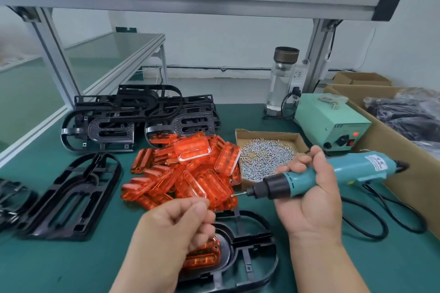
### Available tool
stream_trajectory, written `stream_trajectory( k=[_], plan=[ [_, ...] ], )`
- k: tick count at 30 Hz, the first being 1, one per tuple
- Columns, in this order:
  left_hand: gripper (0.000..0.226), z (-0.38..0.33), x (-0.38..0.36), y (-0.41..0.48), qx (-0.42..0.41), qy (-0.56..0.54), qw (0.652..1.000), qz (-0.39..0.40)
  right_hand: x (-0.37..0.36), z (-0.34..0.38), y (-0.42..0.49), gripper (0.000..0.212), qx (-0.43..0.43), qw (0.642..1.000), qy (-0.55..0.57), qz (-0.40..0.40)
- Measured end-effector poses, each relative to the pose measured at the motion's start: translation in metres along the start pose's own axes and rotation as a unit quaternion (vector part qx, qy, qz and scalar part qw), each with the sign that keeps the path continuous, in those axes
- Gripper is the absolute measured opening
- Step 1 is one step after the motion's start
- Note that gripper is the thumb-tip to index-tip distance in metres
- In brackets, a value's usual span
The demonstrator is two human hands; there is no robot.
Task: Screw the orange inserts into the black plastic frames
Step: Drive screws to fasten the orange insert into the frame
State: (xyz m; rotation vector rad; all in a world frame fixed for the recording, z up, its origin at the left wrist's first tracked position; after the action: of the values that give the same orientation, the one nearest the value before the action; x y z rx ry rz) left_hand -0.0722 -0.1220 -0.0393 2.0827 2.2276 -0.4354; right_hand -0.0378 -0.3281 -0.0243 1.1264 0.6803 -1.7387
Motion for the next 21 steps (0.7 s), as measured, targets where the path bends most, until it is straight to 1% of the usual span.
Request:
stream_trajectory(
  k=[2,5,8,10,14,17,21],
  plan=[
    [0.028,0.007,-0.007,-0.002,0.031,0.001,0.999,0.015,0.000,-0.001,-0.002,0.015,0.002,1.000,0.001,-0.005],
    [0.025,0.009,-0.015,-0.003,0.071,-0.024,0.997,0.037,0.000,-0.003,-0.003,0.017,-0.003,1.000,0.008,-0.007],
    [0.019,0.006,-0.019,-0.002,0.083,-0.052,0.994,0.047,-0.002,-0.003,-0.003,0.018,-0.003,1.000,0.011,-0.006],
    [0.015,0.003,-0.022,-0.003,0.084,-0.062,0.993,0.055,-0.003,-0.004,-0.003,0.017,-0.002,1.000,0.006,-0.001],
    [0.020,-0.003,-0.027,-0.004,0.078,-0.053,0.993,0.066,-0.004,-0.005,-0.005,0.015,0.001,1.000,-0.009,0.010],
    [0.024,-0.006,-0.028,-0.004,0.065,-0.035,0.995,0.068,-0.005,-0.006,-0.006,0.016,-0.002,1.000,-0.009,0.015],
    [0.021,-0.008,-0.027,-0.004,0.049,0.001,0.996,0.070,-0.007,-0.006,-0.007,0.016,-0.004,1.000,-0.008,0.027]
  ],
)
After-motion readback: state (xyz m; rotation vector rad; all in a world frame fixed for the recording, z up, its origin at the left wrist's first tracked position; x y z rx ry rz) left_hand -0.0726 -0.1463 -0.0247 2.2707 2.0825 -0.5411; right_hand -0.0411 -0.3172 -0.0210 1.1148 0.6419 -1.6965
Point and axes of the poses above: each hand's wrist, its own y-axis towards the middle knuckle, its own x-axis out of the back of the hand, z = x × y, the point moved 5 cm from there along y, towards the middle knuckle, and after that the axes turned 3 degrees about -y, right-handed, at the moved point
